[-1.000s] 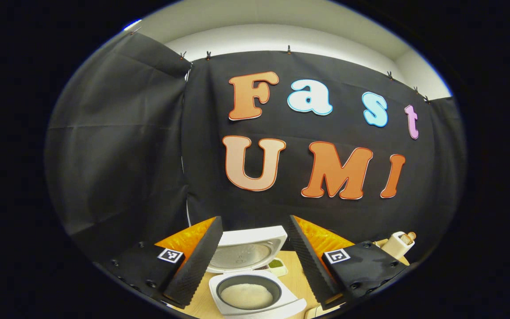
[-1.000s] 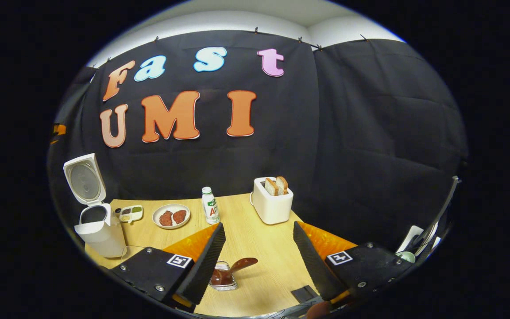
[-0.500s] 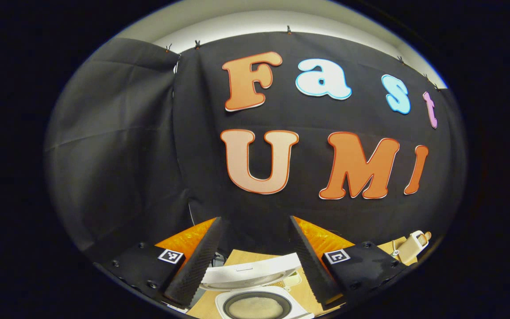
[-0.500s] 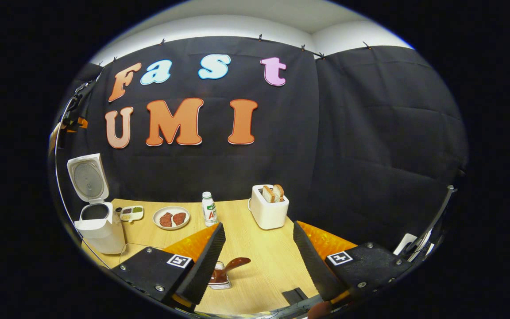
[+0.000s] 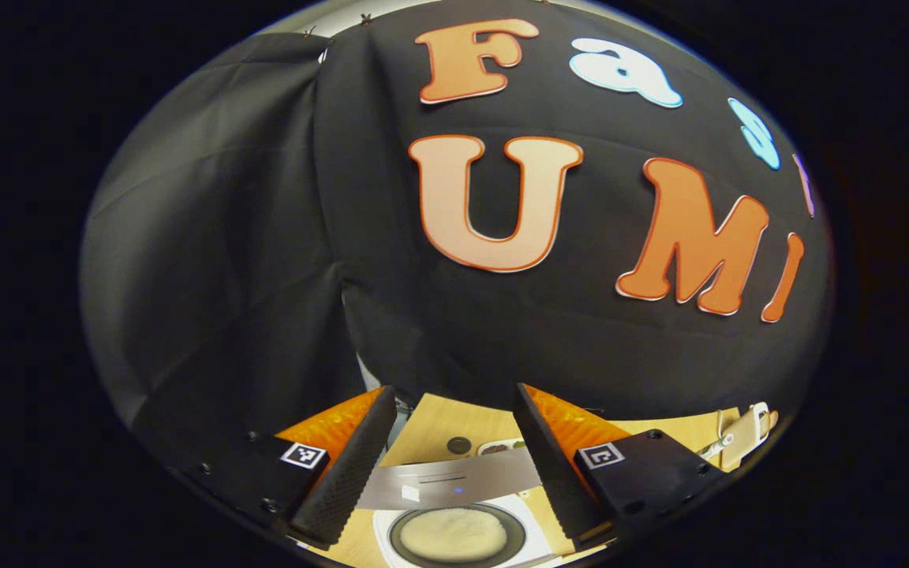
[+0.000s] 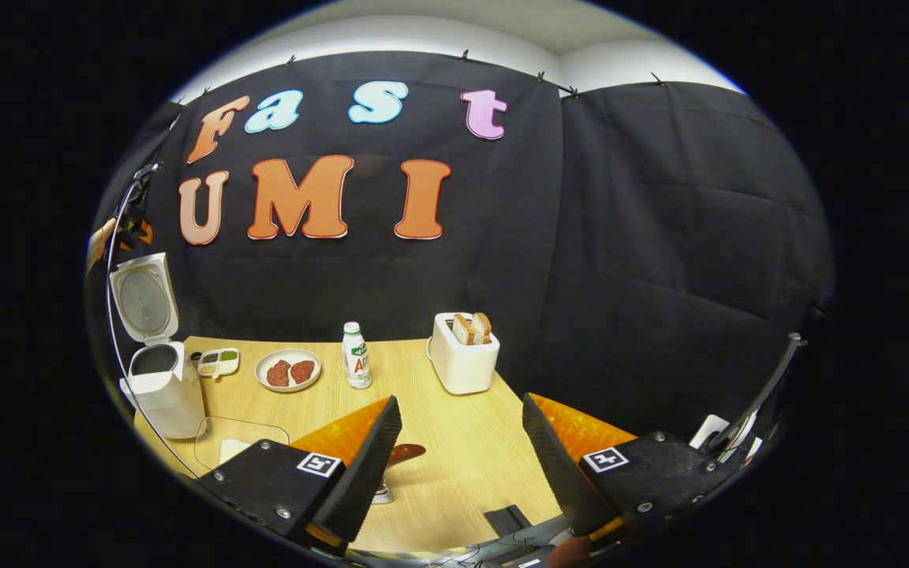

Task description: Close the left gripper, press the button to open the rice cooker; take a wooden spoon from the chopstick holder with the right hand, scoop a spoonful of rice and pour it into the rice cooker, then put the wooden spoon back into the chopstick holder.

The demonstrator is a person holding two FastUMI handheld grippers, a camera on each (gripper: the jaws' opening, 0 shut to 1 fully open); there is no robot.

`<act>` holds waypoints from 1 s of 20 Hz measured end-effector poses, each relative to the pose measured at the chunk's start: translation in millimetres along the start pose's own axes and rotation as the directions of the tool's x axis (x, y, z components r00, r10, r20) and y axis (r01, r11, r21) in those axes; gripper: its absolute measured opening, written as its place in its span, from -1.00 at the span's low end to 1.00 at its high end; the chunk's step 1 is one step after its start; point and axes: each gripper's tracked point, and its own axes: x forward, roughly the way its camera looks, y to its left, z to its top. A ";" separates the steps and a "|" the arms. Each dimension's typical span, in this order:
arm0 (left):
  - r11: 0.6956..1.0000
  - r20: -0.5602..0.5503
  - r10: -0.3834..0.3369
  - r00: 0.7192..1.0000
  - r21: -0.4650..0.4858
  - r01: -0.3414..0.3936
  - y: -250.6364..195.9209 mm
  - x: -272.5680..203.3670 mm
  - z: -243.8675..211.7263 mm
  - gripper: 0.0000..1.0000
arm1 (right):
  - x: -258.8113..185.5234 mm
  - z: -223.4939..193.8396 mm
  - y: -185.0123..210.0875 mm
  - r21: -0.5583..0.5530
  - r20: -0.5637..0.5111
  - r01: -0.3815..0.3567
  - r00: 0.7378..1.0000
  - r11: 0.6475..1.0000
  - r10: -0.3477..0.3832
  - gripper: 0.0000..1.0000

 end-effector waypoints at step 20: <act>0.995 -0.113 -0.051 0.992 -0.095 0.040 -10.2 -92.5 -129.1 1.00 | 26.0 53.5 10.4 -0.077 0.068 -0.212 0.974 0.974 0.217 0.92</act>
